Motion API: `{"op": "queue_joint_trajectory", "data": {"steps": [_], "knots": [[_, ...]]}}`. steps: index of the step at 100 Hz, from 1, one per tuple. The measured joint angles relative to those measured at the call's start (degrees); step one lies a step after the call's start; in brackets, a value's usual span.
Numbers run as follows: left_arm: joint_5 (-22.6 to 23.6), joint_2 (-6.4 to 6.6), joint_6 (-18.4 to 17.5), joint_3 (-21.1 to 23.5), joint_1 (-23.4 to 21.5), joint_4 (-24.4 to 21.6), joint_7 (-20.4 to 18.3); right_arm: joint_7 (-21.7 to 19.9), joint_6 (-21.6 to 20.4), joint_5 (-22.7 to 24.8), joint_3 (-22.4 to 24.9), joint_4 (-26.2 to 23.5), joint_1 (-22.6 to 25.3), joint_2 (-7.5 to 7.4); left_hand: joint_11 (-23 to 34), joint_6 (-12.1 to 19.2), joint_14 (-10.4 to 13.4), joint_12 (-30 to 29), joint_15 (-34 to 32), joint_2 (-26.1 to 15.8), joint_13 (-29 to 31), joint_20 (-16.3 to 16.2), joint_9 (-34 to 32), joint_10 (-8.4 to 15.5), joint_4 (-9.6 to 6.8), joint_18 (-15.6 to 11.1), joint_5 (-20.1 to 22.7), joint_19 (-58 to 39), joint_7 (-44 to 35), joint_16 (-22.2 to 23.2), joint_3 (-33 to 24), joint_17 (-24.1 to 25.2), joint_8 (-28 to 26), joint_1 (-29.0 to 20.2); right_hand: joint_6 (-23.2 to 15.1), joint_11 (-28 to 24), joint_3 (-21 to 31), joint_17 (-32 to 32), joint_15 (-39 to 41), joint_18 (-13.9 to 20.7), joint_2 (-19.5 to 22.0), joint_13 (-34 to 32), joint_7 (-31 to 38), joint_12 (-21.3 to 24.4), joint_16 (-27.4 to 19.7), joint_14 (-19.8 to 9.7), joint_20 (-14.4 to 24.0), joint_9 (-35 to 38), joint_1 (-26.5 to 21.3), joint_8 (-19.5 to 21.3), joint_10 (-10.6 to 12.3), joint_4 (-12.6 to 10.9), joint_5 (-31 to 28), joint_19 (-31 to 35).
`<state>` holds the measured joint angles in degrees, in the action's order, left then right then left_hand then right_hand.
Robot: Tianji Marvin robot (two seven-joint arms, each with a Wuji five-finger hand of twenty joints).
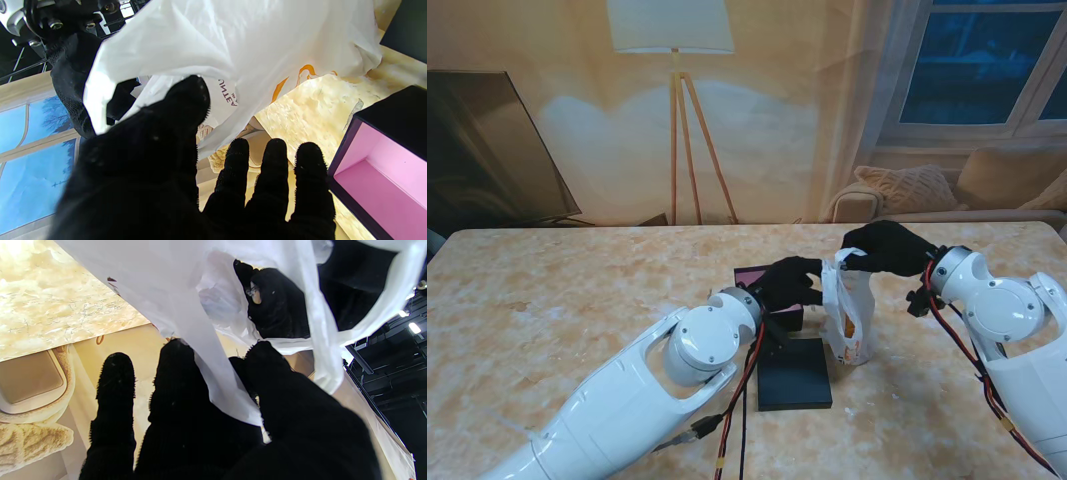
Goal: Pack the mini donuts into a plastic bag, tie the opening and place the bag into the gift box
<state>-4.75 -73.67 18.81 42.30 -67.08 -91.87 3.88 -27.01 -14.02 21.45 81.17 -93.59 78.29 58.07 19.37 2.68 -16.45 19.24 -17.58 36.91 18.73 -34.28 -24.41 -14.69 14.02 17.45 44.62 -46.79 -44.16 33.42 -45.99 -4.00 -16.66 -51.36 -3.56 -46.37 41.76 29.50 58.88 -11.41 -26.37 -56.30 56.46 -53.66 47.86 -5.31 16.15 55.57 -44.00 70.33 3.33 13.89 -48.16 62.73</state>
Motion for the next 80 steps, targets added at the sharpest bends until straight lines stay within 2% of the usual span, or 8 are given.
{"op": "queue_joint_trajectory", "data": {"steps": [13,23,36,43,49,56,80], "knots": [[-0.43,-0.40,1.06,-0.04,-0.13,-0.20,0.36,0.00,-0.07,-0.06,0.08,-0.11,0.04,0.00,0.36,-0.73,0.00,0.00,-0.44,3.74,1.24,0.00,-0.05,0.00,0.64,0.03,0.01,-0.23,2.86,0.15,-8.37,-0.44,-1.01,7.22,0.00,-0.01,0.00,-0.01,0.06,0.00,0.00,0.01,0.00,0.00,0.00,0.00,-0.08,0.00,0.00,0.00,0.00,0.00,0.00,0.03],[-0.19,-0.56,1.51,-0.37,-0.06,-0.18,0.53,0.00,-0.10,-0.17,0.03,-0.11,0.02,-0.01,0.43,-1.38,0.00,0.00,-0.45,4.22,1.55,0.00,-0.06,0.00,0.64,0.06,0.02,-0.32,3.80,0.19,-10.41,-0.44,-1.57,10.05,0.00,-0.01,0.00,-0.02,0.08,0.00,0.00,0.01,0.00,0.00,0.00,0.01,-0.08,0.00,0.00,0.00,0.00,0.00,0.00,0.49],[-0.24,-0.73,1.84,-0.53,-0.03,-0.13,0.62,0.00,-0.03,-0.20,-0.44,-0.03,-0.18,-0.04,0.43,-1.62,0.00,0.00,-0.45,4.24,1.55,0.00,-0.07,0.00,0.64,0.08,0.02,-0.32,4.43,0.21,-11.25,-0.44,-1.67,10.77,0.00,-0.01,0.00,-0.02,0.08,-0.01,0.00,0.01,0.00,0.00,0.00,0.01,-0.08,0.00,0.00,0.00,-0.01,0.00,0.00,0.53],[-0.22,-0.77,2.04,-0.61,-0.01,-0.13,0.68,-0.01,0.16,-0.20,-0.74,0.01,-0.32,-0.04,0.43,-1.62,0.00,0.00,-0.45,4.37,1.55,0.00,-0.07,0.00,0.56,0.15,0.03,-0.33,5.10,0.21,-13.26,-0.44,-2.26,13.14,0.00,-0.01,0.00,-0.02,0.09,-0.01,0.00,0.01,0.00,0.00,0.00,0.01,-0.08,0.00,0.00,0.00,-0.01,0.00,0.00,0.53],[-0.30,-0.79,2.22,-0.66,0.02,-0.13,0.67,-0.02,0.30,-0.19,-0.90,0.01,-0.41,-0.04,0.43,-1.62,-0.01,-0.01,-0.45,4.95,1.55,0.00,-0.08,0.00,-1.11,0.35,0.03,-0.33,5.25,0.22,-15.12,-0.44,-2.60,14.77,0.00,-0.01,0.00,-0.02,0.09,-0.01,0.00,0.01,0.00,0.00,0.00,0.01,-0.08,0.00,0.00,0.00,-0.01,0.00,0.00,0.54],[-0.96,-0.81,2.49,-0.68,0.06,-0.13,0.48,-0.04,0.40,-0.17,-0.98,0.01,-0.48,-0.02,0.43,-1.62,-0.09,-0.01,-0.45,6.38,1.51,0.00,-0.08,0.00,-1.74,0.38,0.03,-0.27,6.10,0.22,-16.43,-0.36,-3.12,16.39,0.00,-0.02,0.00,-0.03,0.09,-0.01,0.00,0.01,0.00,0.00,0.00,0.02,-0.08,0.00,0.00,0.00,-0.01,0.00,0.00,0.54],[-4.02,-1.33,2.99,-0.73,0.07,-0.02,0.72,0.00,0.92,0.02,-1.37,0.01,-0.67,-0.01,-0.38,-1.03,-0.11,-0.24,-0.27,9.24,-0.53,0.62,-0.08,0.01,-1.76,0.40,0.04,2.13,6.64,0.22,-19.39,1.55,-3.77,17.74,0.00,-0.03,0.00,-0.04,0.10,-0.01,0.00,0.02,0.00,0.00,0.00,0.02,-0.09,0.00,0.00,0.00,-0.01,0.00,0.00,0.55]]}}
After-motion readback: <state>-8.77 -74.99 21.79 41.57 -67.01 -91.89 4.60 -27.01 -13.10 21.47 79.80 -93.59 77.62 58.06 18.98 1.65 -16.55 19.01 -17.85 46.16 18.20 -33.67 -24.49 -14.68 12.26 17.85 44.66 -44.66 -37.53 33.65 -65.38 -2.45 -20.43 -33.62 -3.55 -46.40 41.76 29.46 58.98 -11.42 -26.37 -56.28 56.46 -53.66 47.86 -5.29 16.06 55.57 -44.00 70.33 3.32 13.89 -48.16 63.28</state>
